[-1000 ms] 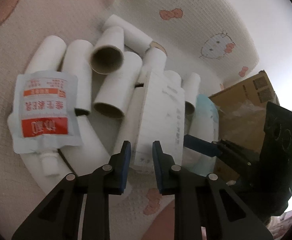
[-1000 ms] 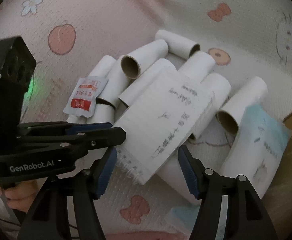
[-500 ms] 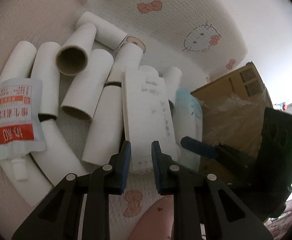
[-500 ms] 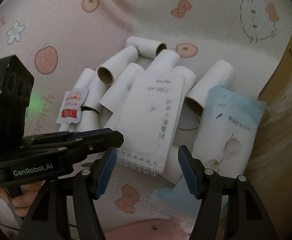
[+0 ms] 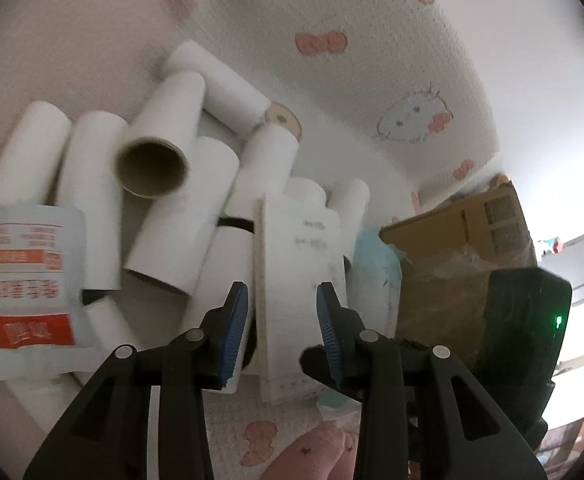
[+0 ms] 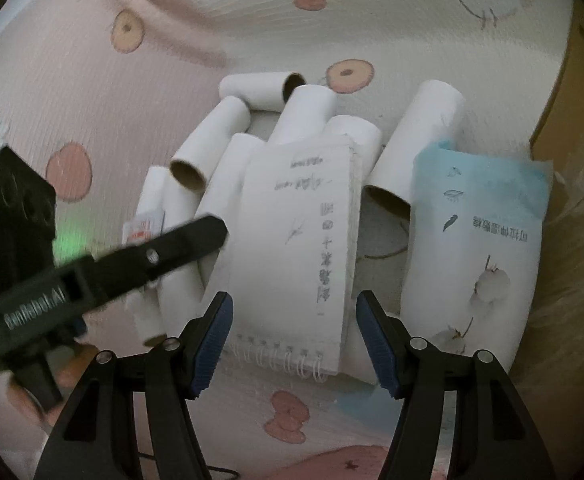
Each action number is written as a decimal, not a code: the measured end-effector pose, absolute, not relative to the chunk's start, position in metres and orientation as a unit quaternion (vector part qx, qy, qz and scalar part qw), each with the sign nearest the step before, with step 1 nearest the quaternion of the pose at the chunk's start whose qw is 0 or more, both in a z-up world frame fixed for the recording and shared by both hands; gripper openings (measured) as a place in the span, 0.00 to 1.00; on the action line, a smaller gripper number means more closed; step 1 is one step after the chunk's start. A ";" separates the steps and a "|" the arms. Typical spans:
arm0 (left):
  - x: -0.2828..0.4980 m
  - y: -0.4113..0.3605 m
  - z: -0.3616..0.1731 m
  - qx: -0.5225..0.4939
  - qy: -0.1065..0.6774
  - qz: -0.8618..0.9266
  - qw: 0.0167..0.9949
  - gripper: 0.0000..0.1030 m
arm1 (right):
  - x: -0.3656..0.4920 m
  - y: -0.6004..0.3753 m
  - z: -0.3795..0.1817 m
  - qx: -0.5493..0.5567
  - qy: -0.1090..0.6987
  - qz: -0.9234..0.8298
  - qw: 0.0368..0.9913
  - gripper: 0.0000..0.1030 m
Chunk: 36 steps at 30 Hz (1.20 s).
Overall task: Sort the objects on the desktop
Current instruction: 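Close the right gripper on the white spiral notepad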
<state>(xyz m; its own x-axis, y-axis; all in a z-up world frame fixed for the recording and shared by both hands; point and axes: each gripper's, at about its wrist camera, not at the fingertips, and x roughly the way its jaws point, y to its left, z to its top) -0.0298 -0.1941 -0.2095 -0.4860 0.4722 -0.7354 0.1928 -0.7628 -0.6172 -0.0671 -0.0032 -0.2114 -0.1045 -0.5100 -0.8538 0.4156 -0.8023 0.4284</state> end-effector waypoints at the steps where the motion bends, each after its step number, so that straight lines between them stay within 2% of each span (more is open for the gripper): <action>1: -0.031 -0.193 -0.212 -0.502 -0.336 0.792 0.090 0.37 | -0.068 -0.004 -0.212 0.596 -0.043 -0.740 0.309 0.60; 7: -0.035 -0.187 -0.220 -0.504 -0.347 0.785 0.094 0.37 | -0.068 -0.019 -0.214 0.597 -0.013 -0.742 0.304 0.60; 9: -0.036 -0.185 -0.217 -0.505 -0.339 0.788 0.100 0.36 | -0.064 -0.028 -0.213 0.594 0.016 -0.747 0.300 0.62; 11: -0.035 -0.182 -0.214 -0.504 -0.329 0.791 0.108 0.36 | -0.060 -0.036 -0.213 0.589 0.037 -0.748 0.303 0.71; 17: -0.033 -0.180 -0.210 -0.503 -0.328 0.790 0.126 0.36 | -0.056 -0.046 -0.217 0.586 0.068 -0.756 0.285 0.73; 21: -0.034 -0.178 -0.211 -0.508 -0.324 0.789 0.119 0.36 | -0.060 -0.047 -0.218 0.587 0.057 -0.756 0.284 0.73; 25: -0.033 -0.183 -0.215 -0.513 -0.331 0.785 0.108 0.36 | -0.061 -0.049 -0.217 0.579 0.053 -0.760 0.290 0.68; 36: -0.046 -0.190 -0.222 -0.522 -0.368 0.764 0.092 0.38 | -0.064 -0.046 -0.216 0.580 -0.006 -0.752 0.314 0.67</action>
<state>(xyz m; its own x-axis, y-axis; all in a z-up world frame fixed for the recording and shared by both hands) -0.0460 -0.1896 -0.2220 -0.4391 0.5244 -0.7295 0.2434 -0.7122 -0.6584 -0.0639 -0.0459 -0.2164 -0.1306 -0.4794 -0.8678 0.4651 -0.8026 0.3734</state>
